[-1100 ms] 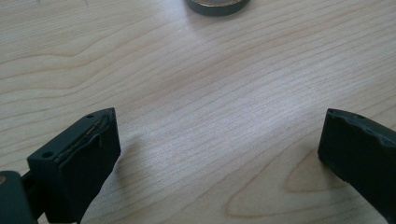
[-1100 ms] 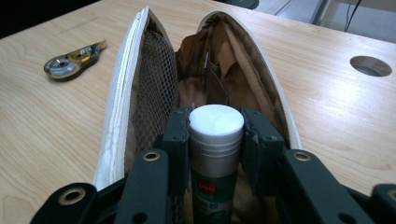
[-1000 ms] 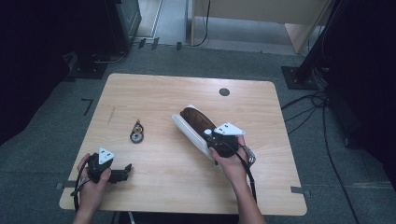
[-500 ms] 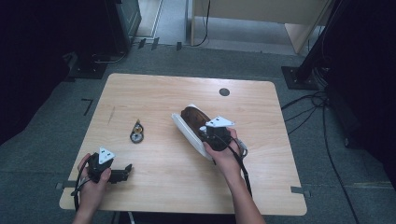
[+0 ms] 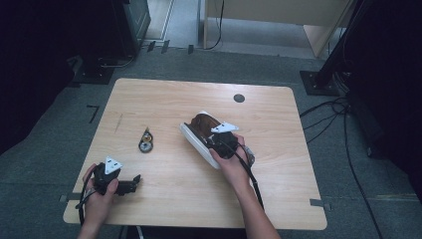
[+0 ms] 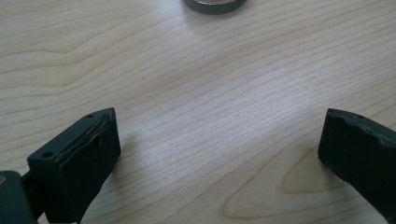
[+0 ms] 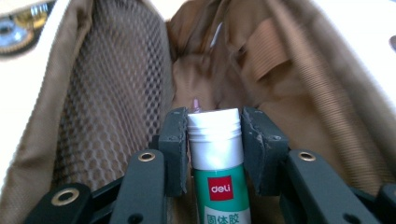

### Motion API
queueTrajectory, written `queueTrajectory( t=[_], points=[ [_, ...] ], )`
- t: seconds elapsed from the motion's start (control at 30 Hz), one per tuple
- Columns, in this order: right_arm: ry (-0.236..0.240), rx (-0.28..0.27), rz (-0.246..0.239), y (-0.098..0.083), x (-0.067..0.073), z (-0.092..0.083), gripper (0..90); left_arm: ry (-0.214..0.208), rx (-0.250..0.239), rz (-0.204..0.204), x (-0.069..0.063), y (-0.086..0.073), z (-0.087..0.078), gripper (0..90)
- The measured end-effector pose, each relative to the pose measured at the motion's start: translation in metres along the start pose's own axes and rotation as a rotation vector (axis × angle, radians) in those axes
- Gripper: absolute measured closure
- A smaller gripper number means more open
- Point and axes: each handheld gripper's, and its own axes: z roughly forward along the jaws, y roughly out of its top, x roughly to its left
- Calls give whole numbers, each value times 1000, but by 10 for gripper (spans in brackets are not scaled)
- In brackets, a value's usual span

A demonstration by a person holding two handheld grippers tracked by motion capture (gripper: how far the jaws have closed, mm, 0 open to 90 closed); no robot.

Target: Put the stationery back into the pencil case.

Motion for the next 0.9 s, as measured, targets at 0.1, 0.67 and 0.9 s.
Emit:
queueTrajectory(
  t=[0.1,0.67,0.9],
  points=[
    [-3,5,-6,0,0,2,625,-1,1,-1,0,0,0,0],
    [-26,-156,-7,-1,-1,-26,596,26,-4,-17,1,1,0,0],
    [15,-262,24,-1,-8,-49,559,35,-23,-45,2,3,-1,0]
  ],
)
